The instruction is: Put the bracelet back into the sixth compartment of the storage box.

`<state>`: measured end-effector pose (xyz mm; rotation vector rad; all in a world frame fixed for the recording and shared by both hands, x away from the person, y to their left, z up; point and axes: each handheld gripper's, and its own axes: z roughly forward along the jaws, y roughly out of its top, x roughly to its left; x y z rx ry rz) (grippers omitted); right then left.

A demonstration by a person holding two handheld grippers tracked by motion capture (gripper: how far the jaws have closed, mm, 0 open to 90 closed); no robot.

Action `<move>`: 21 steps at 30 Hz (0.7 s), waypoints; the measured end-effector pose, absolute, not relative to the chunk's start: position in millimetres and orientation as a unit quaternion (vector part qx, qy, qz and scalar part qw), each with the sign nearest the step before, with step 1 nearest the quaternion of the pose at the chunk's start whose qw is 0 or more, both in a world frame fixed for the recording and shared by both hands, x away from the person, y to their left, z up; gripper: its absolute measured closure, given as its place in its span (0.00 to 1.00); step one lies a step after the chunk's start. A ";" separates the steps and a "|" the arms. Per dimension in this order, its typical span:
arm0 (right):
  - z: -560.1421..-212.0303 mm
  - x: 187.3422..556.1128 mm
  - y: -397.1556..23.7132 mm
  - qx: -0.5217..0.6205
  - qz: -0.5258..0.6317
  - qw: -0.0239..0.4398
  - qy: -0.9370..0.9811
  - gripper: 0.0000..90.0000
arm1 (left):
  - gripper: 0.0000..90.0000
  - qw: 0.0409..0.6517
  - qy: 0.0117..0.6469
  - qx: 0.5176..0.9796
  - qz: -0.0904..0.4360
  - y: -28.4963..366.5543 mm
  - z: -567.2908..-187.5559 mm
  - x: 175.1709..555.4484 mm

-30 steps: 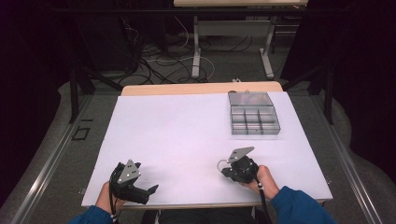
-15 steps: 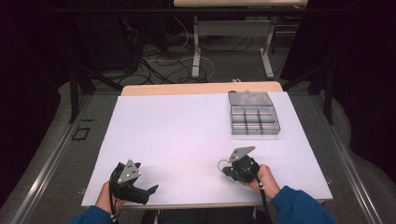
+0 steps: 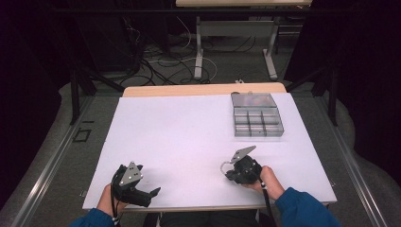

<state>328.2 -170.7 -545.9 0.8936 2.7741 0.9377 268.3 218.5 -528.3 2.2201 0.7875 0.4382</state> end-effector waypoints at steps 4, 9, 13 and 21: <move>-547.2 328.1 -171.2 0.290 0.309 0.042 0.905 0.94 | 0.00 0.364 0.305 0.863 0.174 217.7 -528.7 268.1; -547.0 327.6 -170.7 0.302 0.308 0.046 0.901 0.96 | 0.00 0.361 0.304 0.864 0.173 217.7 -528.3 268.3; -546.0 327.1 -171.3 0.295 0.311 0.046 0.902 0.97 | 0.00 0.362 0.305 0.864 0.172 218.0 -528.3 268.2; -540.0 325.6 -173.2 0.301 0.328 0.057 0.893 0.97 | 0.00 0.364 0.306 0.863 0.170 218.4 -528.1 268.1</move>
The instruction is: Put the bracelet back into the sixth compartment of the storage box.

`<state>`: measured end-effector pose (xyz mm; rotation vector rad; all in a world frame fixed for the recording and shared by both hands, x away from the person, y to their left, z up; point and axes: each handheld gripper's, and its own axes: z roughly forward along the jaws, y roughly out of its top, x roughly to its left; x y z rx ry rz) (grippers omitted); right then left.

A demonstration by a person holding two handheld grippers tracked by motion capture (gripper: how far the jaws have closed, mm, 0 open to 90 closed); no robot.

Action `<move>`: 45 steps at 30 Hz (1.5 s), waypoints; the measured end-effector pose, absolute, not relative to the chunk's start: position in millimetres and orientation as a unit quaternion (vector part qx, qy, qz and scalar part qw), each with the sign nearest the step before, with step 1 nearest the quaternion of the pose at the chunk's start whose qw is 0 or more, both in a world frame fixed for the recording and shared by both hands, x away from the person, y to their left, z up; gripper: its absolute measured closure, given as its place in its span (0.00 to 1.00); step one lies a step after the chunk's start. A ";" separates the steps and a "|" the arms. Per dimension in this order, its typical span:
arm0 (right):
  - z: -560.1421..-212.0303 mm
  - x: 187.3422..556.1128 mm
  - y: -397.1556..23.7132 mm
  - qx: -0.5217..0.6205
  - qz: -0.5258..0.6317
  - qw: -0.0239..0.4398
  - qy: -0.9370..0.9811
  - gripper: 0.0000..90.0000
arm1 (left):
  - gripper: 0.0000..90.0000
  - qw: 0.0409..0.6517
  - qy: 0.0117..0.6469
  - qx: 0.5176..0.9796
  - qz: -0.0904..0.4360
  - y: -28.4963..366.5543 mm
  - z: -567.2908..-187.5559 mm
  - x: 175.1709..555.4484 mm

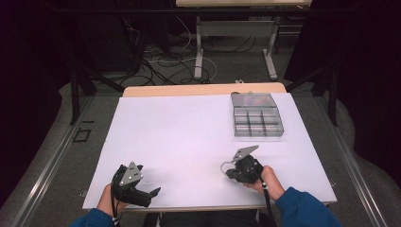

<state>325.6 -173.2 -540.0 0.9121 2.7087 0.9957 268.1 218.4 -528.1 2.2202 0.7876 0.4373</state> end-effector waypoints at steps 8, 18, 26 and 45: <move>-528.1 326.3 -180.1 0.306 0.357 0.071 0.880 0.97 | 0.00 0.364 0.307 0.863 0.171 218.1 -528.1 268.1; -513.4 328.4 -189.0 0.309 0.384 0.094 0.865 0.97 | 0.00 0.365 0.307 0.862 0.169 218.4 -528.0 268.3; -501.9 330.0 -198.9 0.315 0.404 0.113 0.851 0.97 | 0.00 0.366 0.305 0.862 0.172 218.7 -527.9 268.8; -490.0 331.6 -215.7 0.327 0.423 0.137 0.834 0.97 | 0.00 0.367 0.303 0.862 0.174 219.2 -527.5 268.8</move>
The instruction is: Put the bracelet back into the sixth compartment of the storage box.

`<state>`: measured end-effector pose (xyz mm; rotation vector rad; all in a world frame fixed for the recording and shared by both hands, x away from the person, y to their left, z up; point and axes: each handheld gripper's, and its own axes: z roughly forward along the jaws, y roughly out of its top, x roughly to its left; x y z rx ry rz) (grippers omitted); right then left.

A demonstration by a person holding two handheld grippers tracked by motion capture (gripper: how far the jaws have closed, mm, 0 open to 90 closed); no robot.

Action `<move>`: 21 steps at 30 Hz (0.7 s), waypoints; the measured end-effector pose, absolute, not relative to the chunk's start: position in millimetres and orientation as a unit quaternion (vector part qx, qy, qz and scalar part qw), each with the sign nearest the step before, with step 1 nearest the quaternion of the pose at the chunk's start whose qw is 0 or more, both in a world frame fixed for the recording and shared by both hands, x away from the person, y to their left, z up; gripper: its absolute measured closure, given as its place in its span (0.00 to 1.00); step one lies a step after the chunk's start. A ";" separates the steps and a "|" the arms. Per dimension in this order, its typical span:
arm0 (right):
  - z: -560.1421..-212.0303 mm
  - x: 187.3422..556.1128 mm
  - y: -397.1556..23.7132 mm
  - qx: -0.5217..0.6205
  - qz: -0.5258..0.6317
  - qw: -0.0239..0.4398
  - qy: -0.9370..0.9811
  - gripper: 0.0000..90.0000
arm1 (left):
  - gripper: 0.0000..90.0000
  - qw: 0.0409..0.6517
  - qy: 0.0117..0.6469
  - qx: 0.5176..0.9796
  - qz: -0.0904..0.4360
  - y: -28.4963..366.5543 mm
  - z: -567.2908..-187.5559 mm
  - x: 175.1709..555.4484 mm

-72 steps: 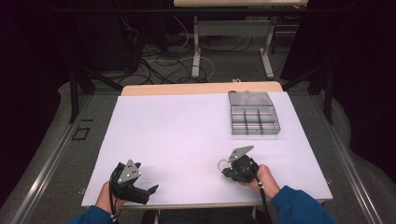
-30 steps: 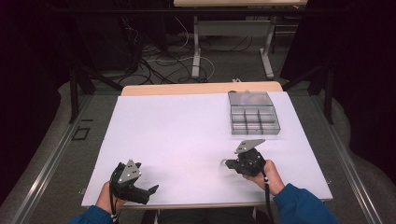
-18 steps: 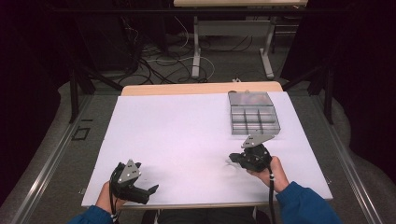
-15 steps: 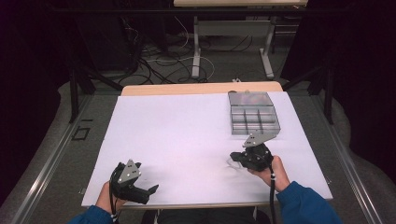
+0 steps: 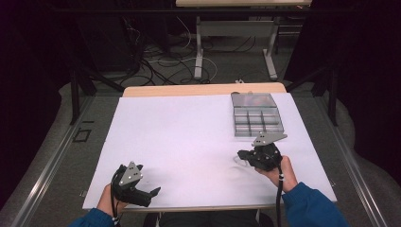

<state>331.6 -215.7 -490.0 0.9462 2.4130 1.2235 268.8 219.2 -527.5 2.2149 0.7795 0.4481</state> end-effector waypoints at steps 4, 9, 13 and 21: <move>-488.5 331.7 -220.6 0.330 0.419 0.142 0.834 0.97 | 0.00 0.365 0.304 0.863 0.172 218.9 -527.0 268.9; -487.1 332.8 -227.3 0.339 0.423 0.150 0.827 0.97 | 0.00 0.366 0.304 0.863 0.172 219.0 -527.1 269.2; -486.7 334.4 -232.4 0.341 0.426 0.155 0.824 0.97 | 0.00 0.368 0.307 0.860 0.172 218.6 -527.2 268.5; -485.2 336.5 -240.5 0.349 0.422 0.164 0.820 0.97 | 0.00 0.369 0.304 0.861 0.172 218.6 -526.8 268.6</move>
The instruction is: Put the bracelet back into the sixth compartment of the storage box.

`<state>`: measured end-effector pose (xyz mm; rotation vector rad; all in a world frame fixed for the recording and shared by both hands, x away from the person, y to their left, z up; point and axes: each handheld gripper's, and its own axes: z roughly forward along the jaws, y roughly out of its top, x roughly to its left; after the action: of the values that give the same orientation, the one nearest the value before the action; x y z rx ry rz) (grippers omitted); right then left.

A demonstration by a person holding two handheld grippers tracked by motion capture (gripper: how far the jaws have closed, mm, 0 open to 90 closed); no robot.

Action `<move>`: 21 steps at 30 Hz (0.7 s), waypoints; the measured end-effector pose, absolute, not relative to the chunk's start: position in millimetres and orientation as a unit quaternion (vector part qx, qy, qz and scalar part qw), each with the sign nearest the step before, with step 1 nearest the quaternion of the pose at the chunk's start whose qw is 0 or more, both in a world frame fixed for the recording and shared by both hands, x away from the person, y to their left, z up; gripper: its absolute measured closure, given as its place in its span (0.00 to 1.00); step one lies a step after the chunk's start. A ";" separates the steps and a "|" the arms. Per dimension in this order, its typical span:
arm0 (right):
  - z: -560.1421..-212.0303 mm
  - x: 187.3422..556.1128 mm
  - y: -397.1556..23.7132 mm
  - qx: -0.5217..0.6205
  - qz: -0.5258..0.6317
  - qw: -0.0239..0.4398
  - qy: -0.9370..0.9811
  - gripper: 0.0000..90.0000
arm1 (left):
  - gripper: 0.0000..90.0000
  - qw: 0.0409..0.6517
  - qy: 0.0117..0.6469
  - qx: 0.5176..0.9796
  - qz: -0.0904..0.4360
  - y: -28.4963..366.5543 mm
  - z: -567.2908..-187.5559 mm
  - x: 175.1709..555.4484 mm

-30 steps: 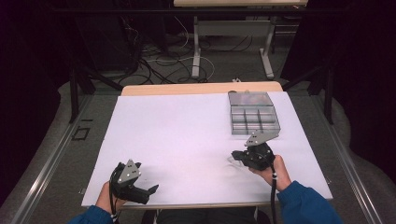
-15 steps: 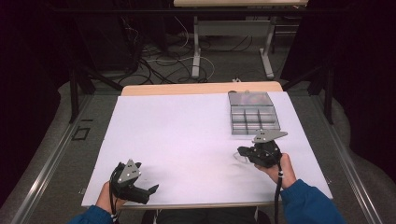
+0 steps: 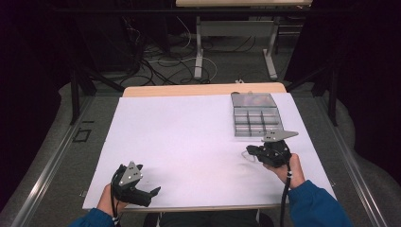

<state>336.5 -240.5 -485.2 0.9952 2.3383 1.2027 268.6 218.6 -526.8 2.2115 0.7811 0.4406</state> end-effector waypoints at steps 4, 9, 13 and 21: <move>-484.3 337.6 -244.4 0.353 0.423 0.171 0.817 0.97 | 0.00 0.368 0.305 0.861 0.172 218.2 -526.8 268.7; -482.4 339.3 -249.7 0.358 0.422 0.175 0.814 0.97 | 0.00 0.369 0.307 0.860 0.173 218.6 -527.4 268.8; -481.0 341.0 -253.1 0.362 0.424 0.180 0.811 0.97 | 0.00 0.371 0.306 0.860 0.172 218.7 -527.5 268.9; -478.4 342.8 -258.6 0.368 0.423 0.189 0.806 0.97 | 0.00 0.368 0.303 0.862 0.173 218.8 -527.2 269.4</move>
<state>342.8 -258.6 -478.4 1.0360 2.2666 1.1909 269.4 218.8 -527.2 2.2145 0.7775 0.4432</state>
